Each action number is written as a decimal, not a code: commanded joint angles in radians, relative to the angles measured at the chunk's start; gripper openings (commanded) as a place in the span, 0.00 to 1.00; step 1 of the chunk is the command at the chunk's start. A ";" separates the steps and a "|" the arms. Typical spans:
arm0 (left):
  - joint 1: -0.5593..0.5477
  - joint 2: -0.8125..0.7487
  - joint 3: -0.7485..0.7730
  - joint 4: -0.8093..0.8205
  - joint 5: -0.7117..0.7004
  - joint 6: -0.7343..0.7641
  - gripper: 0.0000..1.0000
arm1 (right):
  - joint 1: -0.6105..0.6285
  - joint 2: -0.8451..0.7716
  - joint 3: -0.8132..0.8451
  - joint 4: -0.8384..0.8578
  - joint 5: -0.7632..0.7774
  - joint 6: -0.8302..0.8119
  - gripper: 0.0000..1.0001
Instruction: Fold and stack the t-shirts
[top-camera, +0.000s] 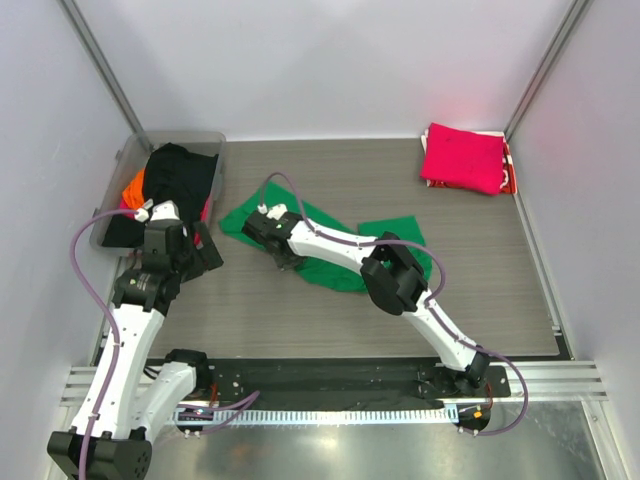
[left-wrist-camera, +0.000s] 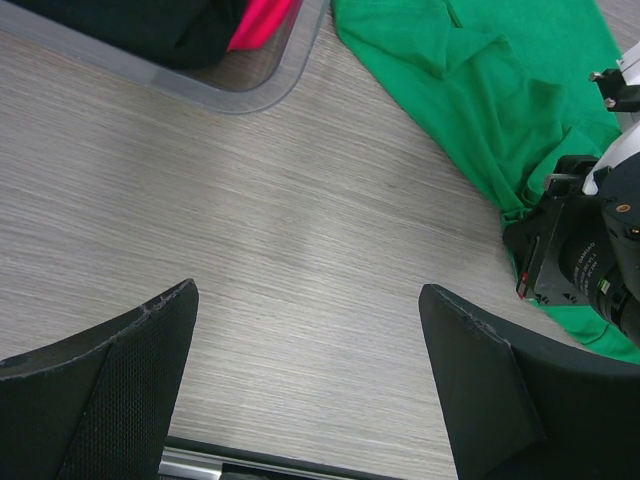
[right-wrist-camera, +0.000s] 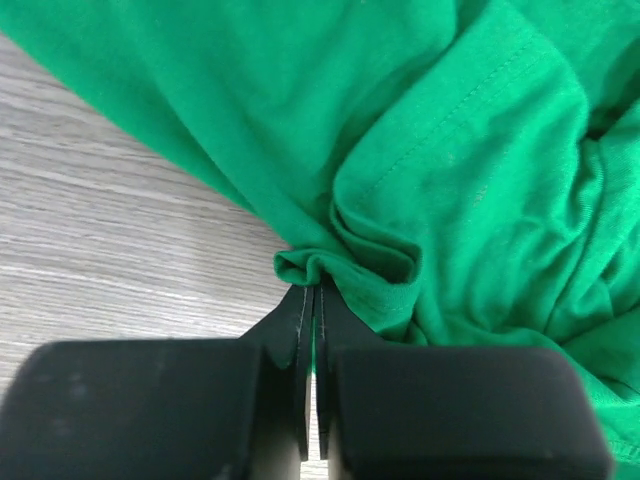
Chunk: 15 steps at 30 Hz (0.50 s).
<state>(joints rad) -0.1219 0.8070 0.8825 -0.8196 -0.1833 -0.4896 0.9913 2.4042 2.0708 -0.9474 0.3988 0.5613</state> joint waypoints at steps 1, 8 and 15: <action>0.005 -0.008 -0.004 0.030 -0.005 0.002 0.92 | -0.002 0.042 -0.037 -0.030 0.049 -0.012 0.01; 0.005 0.001 -0.004 0.028 -0.008 0.002 0.92 | 0.000 -0.184 -0.219 0.013 0.080 -0.003 0.01; 0.005 0.055 0.015 0.022 0.004 0.002 0.91 | 0.000 -0.687 -0.555 0.013 0.188 0.057 0.01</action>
<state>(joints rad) -0.1219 0.8379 0.8799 -0.8196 -0.1829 -0.4896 0.9928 1.9839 1.5837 -0.9165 0.4870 0.5682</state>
